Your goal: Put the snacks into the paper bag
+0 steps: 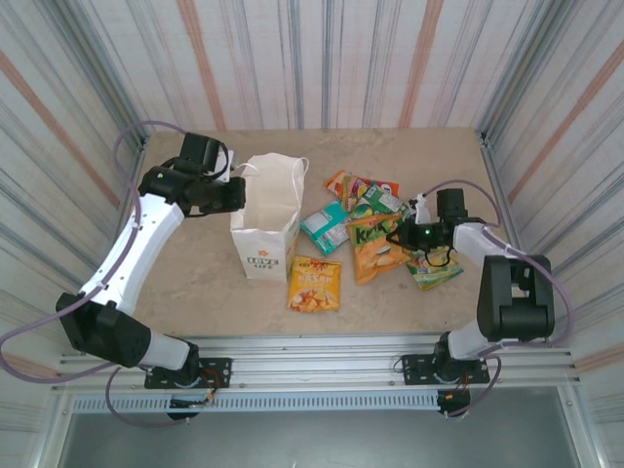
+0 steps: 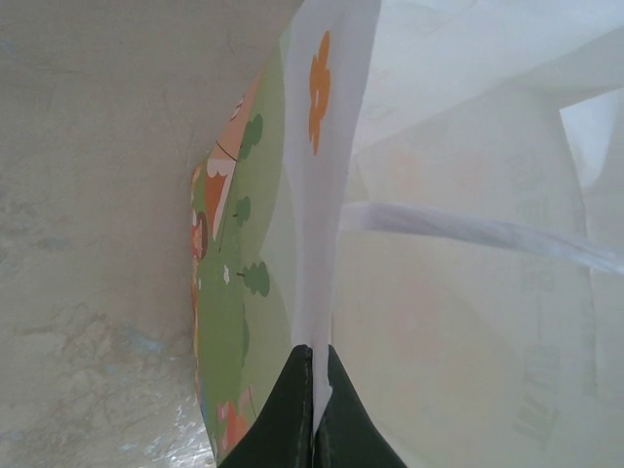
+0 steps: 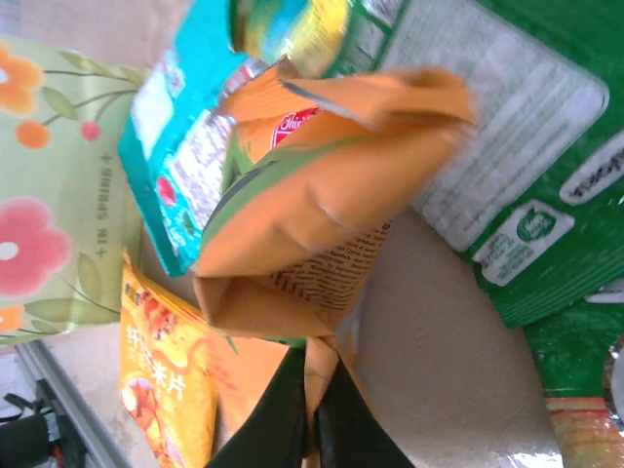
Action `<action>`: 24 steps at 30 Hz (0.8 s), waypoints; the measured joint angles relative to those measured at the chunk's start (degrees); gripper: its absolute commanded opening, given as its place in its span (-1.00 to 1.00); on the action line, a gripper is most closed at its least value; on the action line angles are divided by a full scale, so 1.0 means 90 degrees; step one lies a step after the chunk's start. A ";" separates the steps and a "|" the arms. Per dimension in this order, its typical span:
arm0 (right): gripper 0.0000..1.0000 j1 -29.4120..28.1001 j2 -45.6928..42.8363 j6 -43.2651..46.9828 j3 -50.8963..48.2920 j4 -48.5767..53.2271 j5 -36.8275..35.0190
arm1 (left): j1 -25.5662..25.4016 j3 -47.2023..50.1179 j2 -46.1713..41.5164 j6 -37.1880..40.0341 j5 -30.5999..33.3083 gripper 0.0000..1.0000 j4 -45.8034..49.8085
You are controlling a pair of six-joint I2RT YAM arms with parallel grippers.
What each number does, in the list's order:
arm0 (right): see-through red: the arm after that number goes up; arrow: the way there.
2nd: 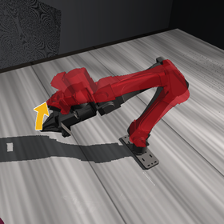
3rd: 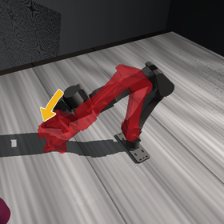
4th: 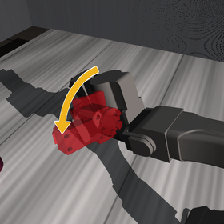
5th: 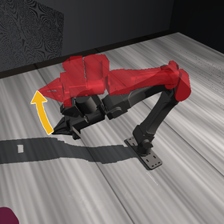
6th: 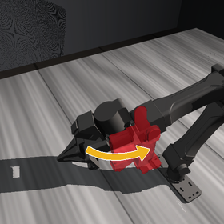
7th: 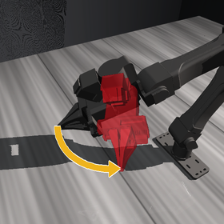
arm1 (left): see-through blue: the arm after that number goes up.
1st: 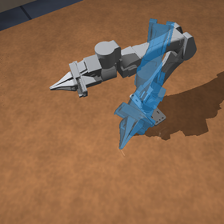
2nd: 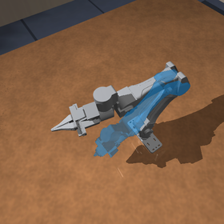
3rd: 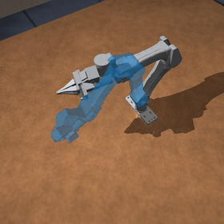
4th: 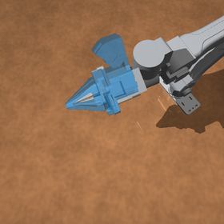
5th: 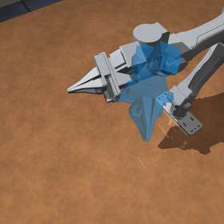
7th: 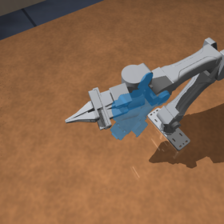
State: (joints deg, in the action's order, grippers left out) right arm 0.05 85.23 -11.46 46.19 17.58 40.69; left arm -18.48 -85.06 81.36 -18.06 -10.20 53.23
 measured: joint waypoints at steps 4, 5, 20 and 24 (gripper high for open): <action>-0.96 0.0044 -0.0665 -0.0104 0.0000 0.0012 -0.0175 | -0.0063 0.0000 0.0112 -0.0075 -0.0070 -1.00 -0.0095; -0.98 0.0053 -0.0794 -0.0138 0.0005 0.0032 -0.0216 | -0.0073 0.0000 0.0121 -0.0104 -0.0085 -1.00 -0.0107; -1.00 0.0041 -0.1809 -0.0491 0.0879 0.0911 -0.0590 | -0.0085 -0.0148 0.0090 -0.0056 0.0211 0.23 -0.0041; -1.00 -0.0022 -0.1965 -0.0508 0.1171 0.1200 -0.0712 | -0.0085 -0.0216 -0.0024 0.0019 0.0279 0.32 -0.0022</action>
State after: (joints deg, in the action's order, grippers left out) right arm -0.14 67.55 -16.03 56.73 28.38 34.28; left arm -19.25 -87.00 81.14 -17.89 -7.68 53.04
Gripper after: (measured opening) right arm 0.048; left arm 0.644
